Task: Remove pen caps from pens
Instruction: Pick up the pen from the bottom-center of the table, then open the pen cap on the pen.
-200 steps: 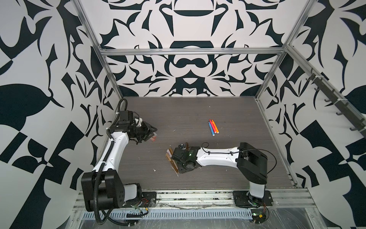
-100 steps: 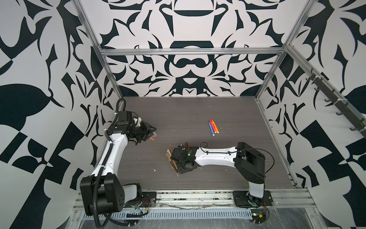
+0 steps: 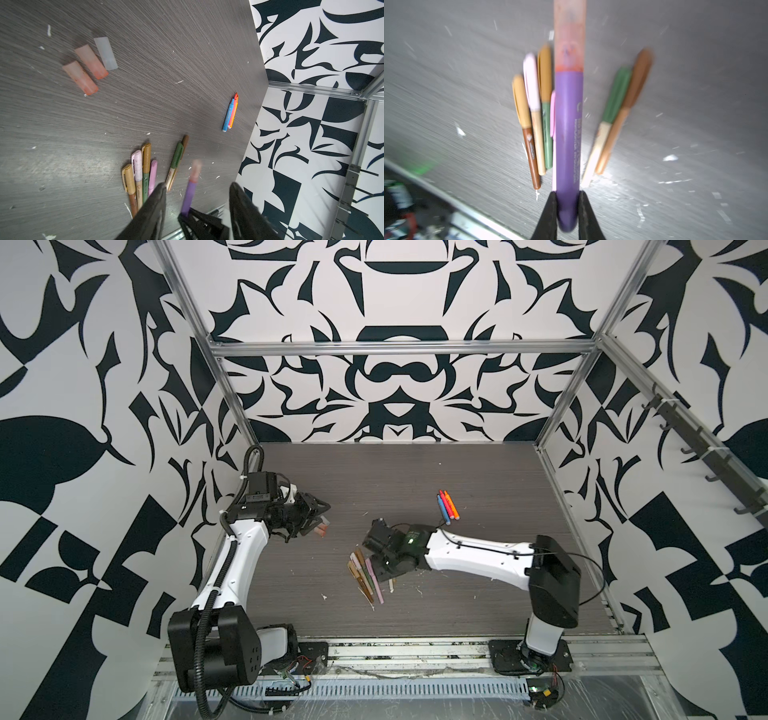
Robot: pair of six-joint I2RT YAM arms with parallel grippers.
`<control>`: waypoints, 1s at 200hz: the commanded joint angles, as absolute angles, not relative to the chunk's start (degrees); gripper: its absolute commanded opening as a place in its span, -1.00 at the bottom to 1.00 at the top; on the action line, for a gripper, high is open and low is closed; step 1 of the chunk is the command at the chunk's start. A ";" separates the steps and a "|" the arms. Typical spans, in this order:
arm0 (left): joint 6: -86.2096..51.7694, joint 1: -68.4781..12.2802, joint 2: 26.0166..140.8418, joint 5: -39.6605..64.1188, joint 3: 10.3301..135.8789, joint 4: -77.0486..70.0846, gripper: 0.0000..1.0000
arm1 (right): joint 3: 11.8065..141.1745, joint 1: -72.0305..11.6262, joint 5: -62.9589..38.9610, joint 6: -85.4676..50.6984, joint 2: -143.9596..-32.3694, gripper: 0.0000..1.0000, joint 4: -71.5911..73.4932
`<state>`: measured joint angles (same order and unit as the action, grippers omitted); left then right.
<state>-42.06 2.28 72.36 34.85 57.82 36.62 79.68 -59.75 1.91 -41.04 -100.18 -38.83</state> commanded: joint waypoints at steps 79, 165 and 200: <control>-47.94 -9.69 84.72 40.65 64.51 27.83 0.04 | 74.85 -39.45 -25.96 -30.25 -92.11 -1.00 -37.37; -48.60 -15.95 93.33 41.04 70.37 27.93 0.05 | 79.39 -38.97 -30.80 -30.49 -97.43 -1.00 -36.47; -48.95 -17.55 95.76 40.93 72.30 27.93 0.05 | 81.57 -38.95 -31.79 -30.56 -98.87 -1.00 -36.86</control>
<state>-48.45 -16.53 94.15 40.16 69.67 28.10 78.04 -38.98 -29.80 -31.27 -99.44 -37.45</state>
